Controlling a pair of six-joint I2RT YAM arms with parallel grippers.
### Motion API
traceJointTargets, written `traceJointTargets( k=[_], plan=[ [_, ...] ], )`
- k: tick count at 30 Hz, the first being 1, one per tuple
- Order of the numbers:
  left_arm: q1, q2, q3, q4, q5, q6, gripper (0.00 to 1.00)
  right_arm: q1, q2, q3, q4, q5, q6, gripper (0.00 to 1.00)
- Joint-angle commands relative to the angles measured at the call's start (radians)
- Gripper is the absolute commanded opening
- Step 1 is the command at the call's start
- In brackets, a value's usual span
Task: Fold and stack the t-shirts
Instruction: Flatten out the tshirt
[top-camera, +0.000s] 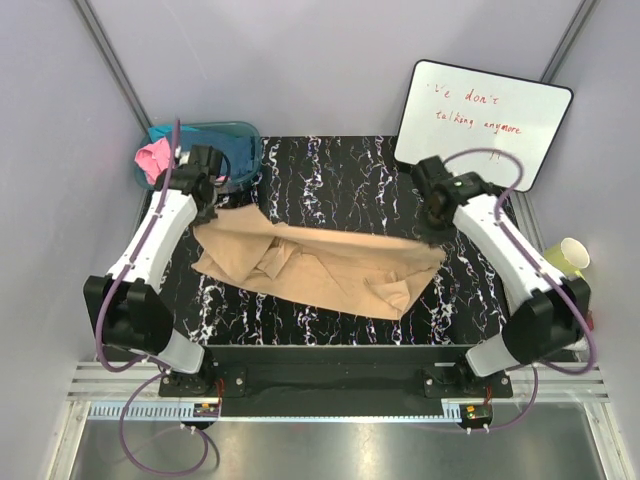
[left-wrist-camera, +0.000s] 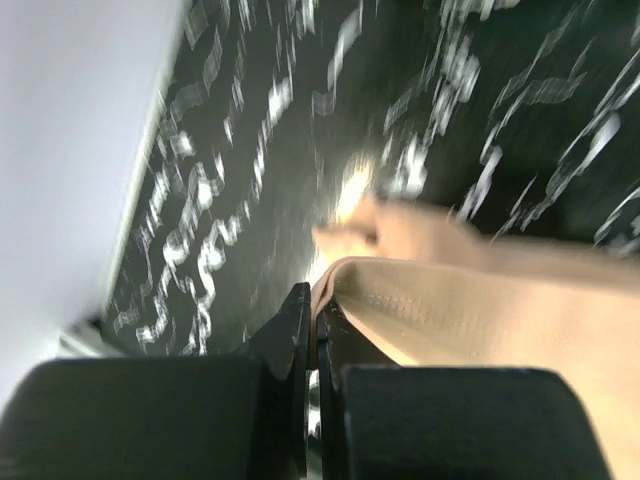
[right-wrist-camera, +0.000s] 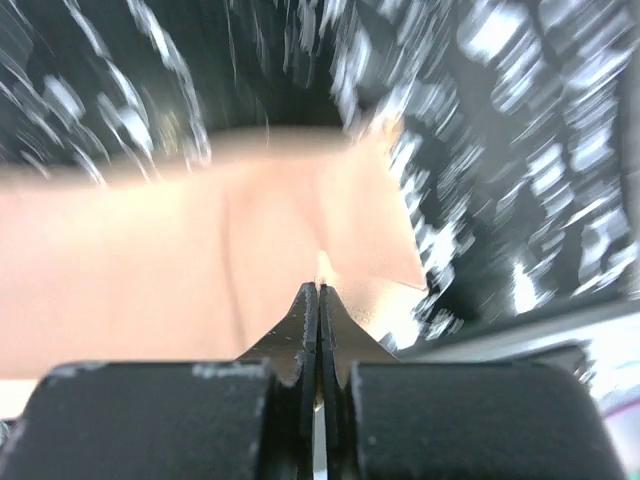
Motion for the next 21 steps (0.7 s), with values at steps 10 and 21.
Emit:
traceJointTargets(
  k=[10, 21],
  plan=[
    [0.011, -0.022, -0.257, -0.042, 0.195, -0.067, 0.29, -0.001, 0.144, -0.217, 0.008, -0.377, 0.003, 0.62],
    [-0.047, -0.021, -0.164, 0.049, 0.331, 0.012, 0.95, -0.001, 0.182, -0.180, 0.031, -0.365, -0.012, 0.70]
  ],
)
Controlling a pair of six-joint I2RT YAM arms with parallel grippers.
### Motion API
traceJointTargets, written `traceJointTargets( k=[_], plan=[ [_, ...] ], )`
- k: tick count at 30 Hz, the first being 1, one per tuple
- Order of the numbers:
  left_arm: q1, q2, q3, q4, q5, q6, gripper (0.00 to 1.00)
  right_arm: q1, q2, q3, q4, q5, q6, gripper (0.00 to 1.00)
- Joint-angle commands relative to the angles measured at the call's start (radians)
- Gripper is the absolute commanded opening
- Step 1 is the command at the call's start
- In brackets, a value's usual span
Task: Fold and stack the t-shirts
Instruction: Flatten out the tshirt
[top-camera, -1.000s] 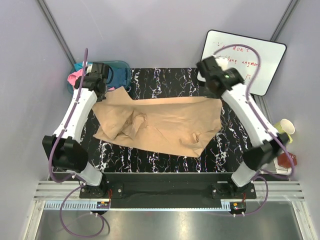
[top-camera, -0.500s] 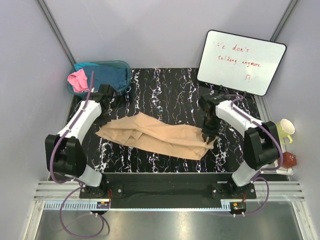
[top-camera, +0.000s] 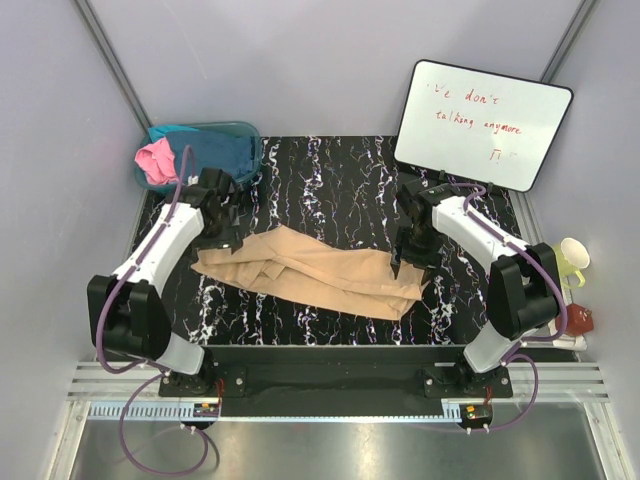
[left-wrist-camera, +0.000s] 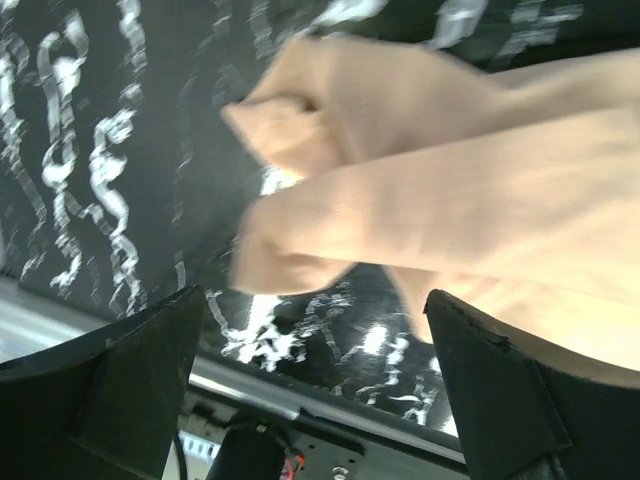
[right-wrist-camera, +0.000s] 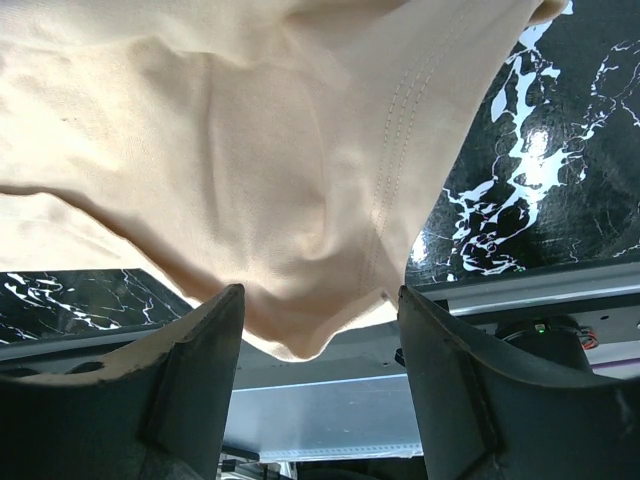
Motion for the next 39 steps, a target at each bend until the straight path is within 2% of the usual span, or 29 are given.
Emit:
traceJointTargets(
  k=[1, 10, 12, 14, 15, 16, 17, 18, 27, 29, 30, 33, 35, 36, 37, 39],
  plan=[
    [-0.028, 0.032, 0.075, 0.081, 0.109, 0.054, 0.95, -0.001, 0.001, 0.031, 0.014, -0.009, -0.014, 0.69],
    [-0.028, 0.294, 0.182, 0.129, 0.131, 0.097, 0.94, -0.001, 0.001, 0.026, 0.028, -0.019, -0.023, 0.69],
    [-0.028, 0.340, 0.220, 0.135, 0.140, 0.097, 0.91, -0.001, -0.001, 0.020, 0.033, -0.021, -0.025, 0.69],
    [-0.028, 0.365, 0.255, 0.133, 0.157, 0.100, 0.80, -0.001, -0.001, 0.018, 0.033, -0.023, -0.026, 0.69],
    [-0.028, 0.382, 0.265, 0.135, 0.163, 0.101, 0.70, -0.001, -0.001, 0.018, 0.036, -0.023, -0.025, 0.69],
    [-0.028, 0.390, 0.274, 0.135, 0.166, 0.103, 0.52, -0.001, -0.001, 0.017, 0.036, -0.023, -0.025, 0.69],
    [-0.028, 0.393, 0.282, 0.133, 0.166, 0.103, 0.13, -0.001, -0.001, 0.018, 0.036, -0.021, -0.025, 0.69],
    [-0.028, 0.393, 0.286, 0.132, 0.163, 0.101, 0.00, -0.001, -0.001, 0.020, 0.036, -0.021, -0.025, 0.69],
    [-0.026, 0.201, 0.196, 0.126, 0.096, 0.103, 0.00, -0.001, 0.016, 0.029, 0.045, -0.029, -0.029, 0.69],
    [-0.005, 0.158, 0.168, 0.114, 0.056, 0.091, 0.14, -0.001, 0.022, 0.031, 0.050, -0.033, -0.032, 0.69],
    [0.009, 0.144, 0.156, 0.113, 0.057, 0.086, 0.31, -0.001, 0.027, 0.029, 0.051, -0.038, -0.032, 0.69],
    [0.094, 0.095, 0.102, 0.124, 0.097, 0.068, 0.45, -0.001, 0.035, 0.031, 0.059, -0.049, -0.035, 0.69],
    [0.170, 0.065, 0.064, 0.144, 0.128, 0.071, 0.60, -0.001, 0.041, 0.031, 0.059, -0.053, -0.043, 0.69],
    [0.226, 0.055, 0.053, 0.150, 0.167, 0.072, 0.64, -0.001, 0.041, 0.031, 0.060, -0.053, -0.048, 0.69],
    [0.254, 0.048, 0.044, 0.156, 0.189, 0.077, 0.73, -0.001, 0.044, 0.031, 0.062, -0.055, -0.054, 0.69],
    [0.306, 0.025, 0.026, 0.155, 0.255, 0.077, 0.77, -0.001, 0.048, 0.034, 0.062, -0.053, -0.058, 0.69]
  ],
)
